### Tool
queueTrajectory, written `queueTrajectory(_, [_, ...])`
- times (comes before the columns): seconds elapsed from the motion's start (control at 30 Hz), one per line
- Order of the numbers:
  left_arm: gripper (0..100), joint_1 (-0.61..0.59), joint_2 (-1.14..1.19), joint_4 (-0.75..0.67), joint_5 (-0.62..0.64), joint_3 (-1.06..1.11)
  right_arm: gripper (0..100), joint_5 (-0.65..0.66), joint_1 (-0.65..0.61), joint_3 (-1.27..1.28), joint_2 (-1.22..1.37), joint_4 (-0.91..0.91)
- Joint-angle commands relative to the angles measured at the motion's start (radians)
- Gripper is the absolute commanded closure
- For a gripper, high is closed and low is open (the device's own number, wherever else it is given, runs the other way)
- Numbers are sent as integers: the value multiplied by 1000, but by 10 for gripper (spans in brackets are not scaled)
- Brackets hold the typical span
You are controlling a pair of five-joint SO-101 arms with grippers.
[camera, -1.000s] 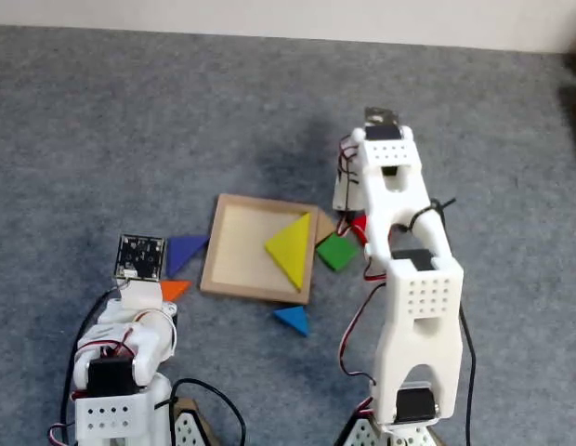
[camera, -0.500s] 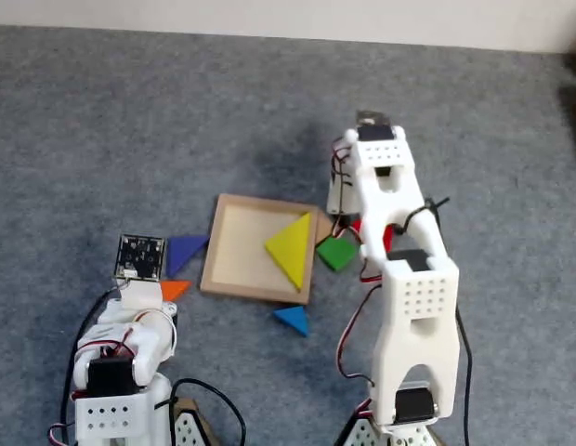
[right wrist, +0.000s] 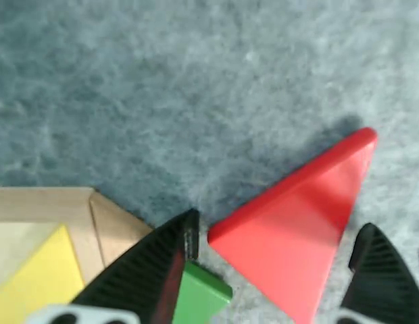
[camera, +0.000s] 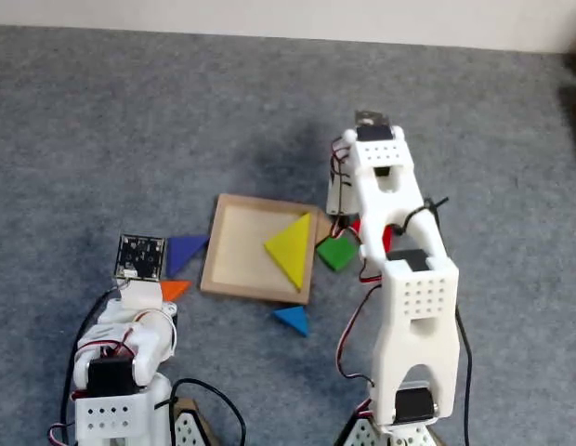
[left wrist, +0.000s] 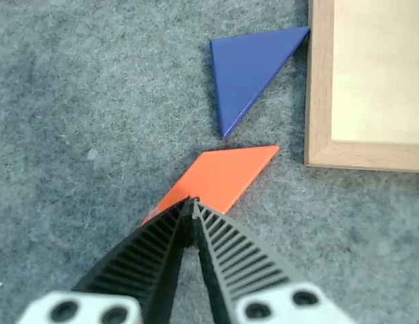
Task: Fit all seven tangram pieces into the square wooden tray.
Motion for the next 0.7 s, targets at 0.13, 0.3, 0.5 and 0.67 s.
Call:
queueTrajectory(0.13, [995,8,-44,2,-8,19,663,12,-8,-45,-19,25])
queueTrajectory(0.3, [995,8,-44,2,-8,19,663,12,1,-45,-19,25])
queueTrajectory(0.5, [995,8,-44,2,-8,19,697,12,16,-51,-18,16])
queueTrajectory(0.67, [995,8,-44,2,-8,19,711,12,18,-51,-18,16])
